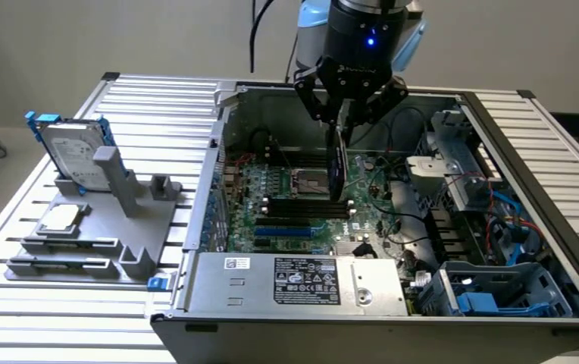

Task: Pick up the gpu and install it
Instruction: 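Insert the gpu into the slot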

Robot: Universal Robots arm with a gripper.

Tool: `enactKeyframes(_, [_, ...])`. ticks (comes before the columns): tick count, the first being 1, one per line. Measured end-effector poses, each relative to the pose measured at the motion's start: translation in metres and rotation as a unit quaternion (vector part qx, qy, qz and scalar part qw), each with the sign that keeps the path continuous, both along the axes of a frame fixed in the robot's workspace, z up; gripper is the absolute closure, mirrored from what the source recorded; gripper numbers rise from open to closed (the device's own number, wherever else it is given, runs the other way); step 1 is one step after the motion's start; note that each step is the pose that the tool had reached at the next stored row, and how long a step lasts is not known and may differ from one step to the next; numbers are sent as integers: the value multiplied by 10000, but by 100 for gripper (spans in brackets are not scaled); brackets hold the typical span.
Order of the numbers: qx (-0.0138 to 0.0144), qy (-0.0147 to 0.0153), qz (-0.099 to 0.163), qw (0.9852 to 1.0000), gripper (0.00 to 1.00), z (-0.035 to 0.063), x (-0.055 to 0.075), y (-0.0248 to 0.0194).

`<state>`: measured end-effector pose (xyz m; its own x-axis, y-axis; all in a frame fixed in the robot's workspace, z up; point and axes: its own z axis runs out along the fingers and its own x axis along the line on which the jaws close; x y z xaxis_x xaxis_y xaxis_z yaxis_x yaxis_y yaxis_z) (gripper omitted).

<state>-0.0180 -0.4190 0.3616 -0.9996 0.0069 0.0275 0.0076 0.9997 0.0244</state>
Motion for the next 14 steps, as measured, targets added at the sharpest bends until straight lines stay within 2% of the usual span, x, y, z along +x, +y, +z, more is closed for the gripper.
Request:
enactKeyframes(2, [-7,0,8,10000,73,-2,0,4])
enactKeyframes(7, [-10,0,432,9991,73,-8,0,6])
enactKeyframes(10, [-10,-1,701,9975,73,-12,-1,6])
enactKeyframes(14, [-10,-1,1068,9943,73,-17,0,6])
